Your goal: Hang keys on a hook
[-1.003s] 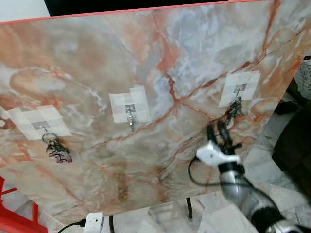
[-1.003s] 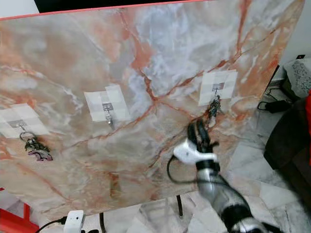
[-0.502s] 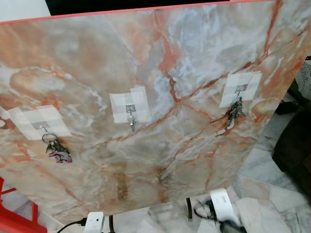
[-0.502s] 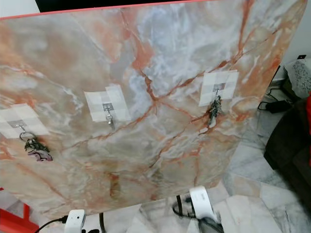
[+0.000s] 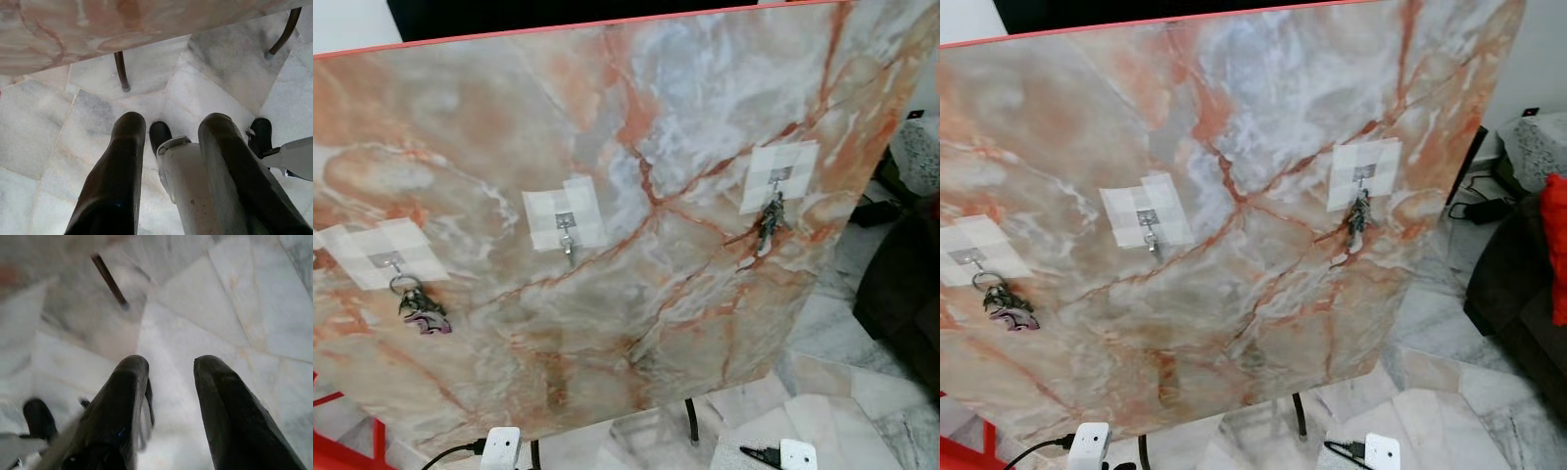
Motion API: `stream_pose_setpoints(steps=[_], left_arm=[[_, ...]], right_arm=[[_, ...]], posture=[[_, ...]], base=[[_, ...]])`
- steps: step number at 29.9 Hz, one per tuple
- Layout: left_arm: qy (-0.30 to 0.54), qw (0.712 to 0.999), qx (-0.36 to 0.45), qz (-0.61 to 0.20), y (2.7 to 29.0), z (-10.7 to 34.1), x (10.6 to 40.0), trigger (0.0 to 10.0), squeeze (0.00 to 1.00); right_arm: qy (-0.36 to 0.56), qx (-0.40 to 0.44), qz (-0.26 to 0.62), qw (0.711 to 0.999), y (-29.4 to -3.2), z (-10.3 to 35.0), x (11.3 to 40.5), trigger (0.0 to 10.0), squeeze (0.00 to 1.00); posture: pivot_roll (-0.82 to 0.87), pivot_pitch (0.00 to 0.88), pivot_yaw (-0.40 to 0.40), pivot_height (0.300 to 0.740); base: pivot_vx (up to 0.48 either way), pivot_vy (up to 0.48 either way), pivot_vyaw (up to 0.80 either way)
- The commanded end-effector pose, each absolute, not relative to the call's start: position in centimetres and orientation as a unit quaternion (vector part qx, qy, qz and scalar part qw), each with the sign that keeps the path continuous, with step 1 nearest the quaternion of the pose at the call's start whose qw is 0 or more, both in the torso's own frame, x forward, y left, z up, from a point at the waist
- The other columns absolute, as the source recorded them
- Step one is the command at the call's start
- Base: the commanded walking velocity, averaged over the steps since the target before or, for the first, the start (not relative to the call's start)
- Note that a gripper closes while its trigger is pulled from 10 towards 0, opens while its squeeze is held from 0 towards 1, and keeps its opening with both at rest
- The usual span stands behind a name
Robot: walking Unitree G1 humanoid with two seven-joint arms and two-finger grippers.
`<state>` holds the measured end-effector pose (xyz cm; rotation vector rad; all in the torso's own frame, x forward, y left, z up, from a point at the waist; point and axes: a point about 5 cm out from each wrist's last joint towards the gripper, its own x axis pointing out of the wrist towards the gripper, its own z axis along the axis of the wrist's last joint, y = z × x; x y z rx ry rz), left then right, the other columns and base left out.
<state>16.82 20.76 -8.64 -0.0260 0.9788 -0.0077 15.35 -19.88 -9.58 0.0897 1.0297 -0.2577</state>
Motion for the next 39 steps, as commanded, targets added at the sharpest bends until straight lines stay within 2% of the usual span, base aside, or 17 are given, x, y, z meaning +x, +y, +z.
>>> stream_pose_setpoints(steps=[1, 6, 20, 32, 39], left_arm=[[0.475, 0.88, -0.008, 0.002, 21.2, -8.8, 16.3, 10.0, 0.0], [0.479, 0.878, -0.005, 0.0, 21.1, -8.8, 16.3, 10.0, 0.0], [0.487, 0.874, 0.003, -0.003, 21.2, -8.9, 16.0, 10.0, 0.0], [0.492, 0.871, 0.0, -0.005, 21.0, -9.1, 15.8, 10.0, 0.0], [0.493, 0.87, -0.003, -0.006, 20.8, -9.2, 15.6, 10.0, 0.0]], right_arm=[[0.485, 0.045, -0.113, 0.866, -19.5, -9.4, 16.0, 10.0, 0.0], [0.464, 0.035, -0.101, 0.879, -19.5, -8.9, 16.9, 10.0, 0.0], [0.485, 0.027, -0.096, 0.869, -19.4, -9.5, 15.6, 10.0, 0.0], [0.494, 0.018, -0.072, 0.866, -19.0, -9.7, 15.4, 10.0, 0.0], [0.493, 0.024, -0.074, 0.867, -19.0, -9.6, 15.5, 10.0, 0.0]], posture=[[-0.06, 0.0, 0.022, 0.74], [-0.06, 0.0, 0.023, 0.74], [-0.07, 0.0, 0.027, 0.74], [-0.07, 0.0, 0.024, 0.74], [-0.07, 0.0, 0.021, 0.74]], base=[[0.0, 0.0, 0.0], [0.0, 0.0, 0.16], [0.0, 0.0, 0.8], [0.0, 0.0, 0.0], [0.0, 0.243, 0.0]])
